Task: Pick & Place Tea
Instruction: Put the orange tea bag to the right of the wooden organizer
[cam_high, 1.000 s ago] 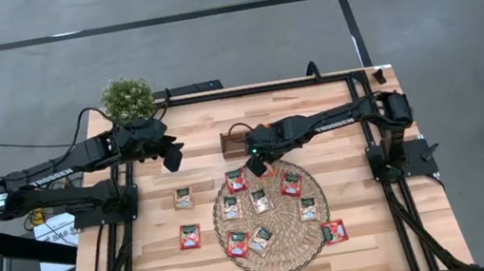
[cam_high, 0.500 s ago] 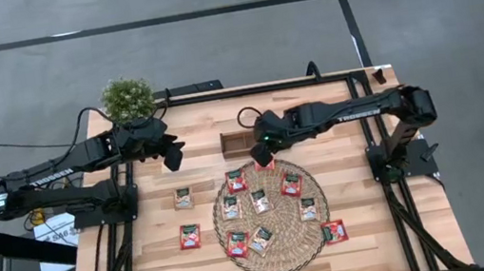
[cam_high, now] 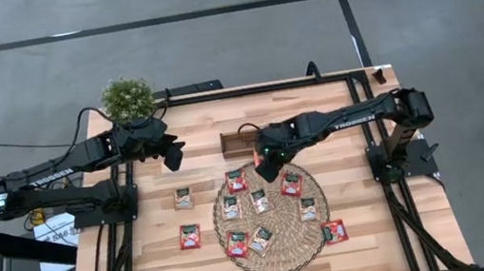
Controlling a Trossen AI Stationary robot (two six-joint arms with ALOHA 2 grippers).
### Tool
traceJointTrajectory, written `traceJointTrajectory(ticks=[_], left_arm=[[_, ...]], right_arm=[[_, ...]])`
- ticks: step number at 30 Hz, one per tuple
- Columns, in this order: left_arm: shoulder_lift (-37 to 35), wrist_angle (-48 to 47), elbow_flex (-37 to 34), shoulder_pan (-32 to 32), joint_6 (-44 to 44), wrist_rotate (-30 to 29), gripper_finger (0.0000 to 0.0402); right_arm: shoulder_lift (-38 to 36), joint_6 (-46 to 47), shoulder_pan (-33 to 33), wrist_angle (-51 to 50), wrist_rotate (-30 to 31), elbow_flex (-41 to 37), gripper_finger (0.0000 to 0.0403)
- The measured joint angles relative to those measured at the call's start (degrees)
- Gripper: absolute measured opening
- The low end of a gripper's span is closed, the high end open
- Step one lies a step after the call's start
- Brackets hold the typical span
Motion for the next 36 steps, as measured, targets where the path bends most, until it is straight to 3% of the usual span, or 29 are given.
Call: traceJointTrajectory(ticks=[6, 11, 18, 36], left_arm=[[0.0, 0.1, 0.0, 0.0, 0.3, 0.0, 0.0161], [0.0, 0.0, 0.0, 0.0, 0.4, 0.0, 0.0161], [0.0, 0.0, 0.0, 0.0, 0.3, 0.0, 0.0161], [0.0, 0.0, 0.0, 0.0, 0.0, 0.0, 0.0161]], right_arm=[[0.0, 4.0, 0.9, 1.3, 0.8, -4.9, 0.0144], [0.0, 6.5, 0.9, 6.2, 3.1, -9.5, 0.0175], [0.0, 7.2, -0.6, 16.2, 2.8, -13.5, 0.0176], [0.0, 9.6, -5.0, 27.6, -1.2, -21.0, 0.0176]])
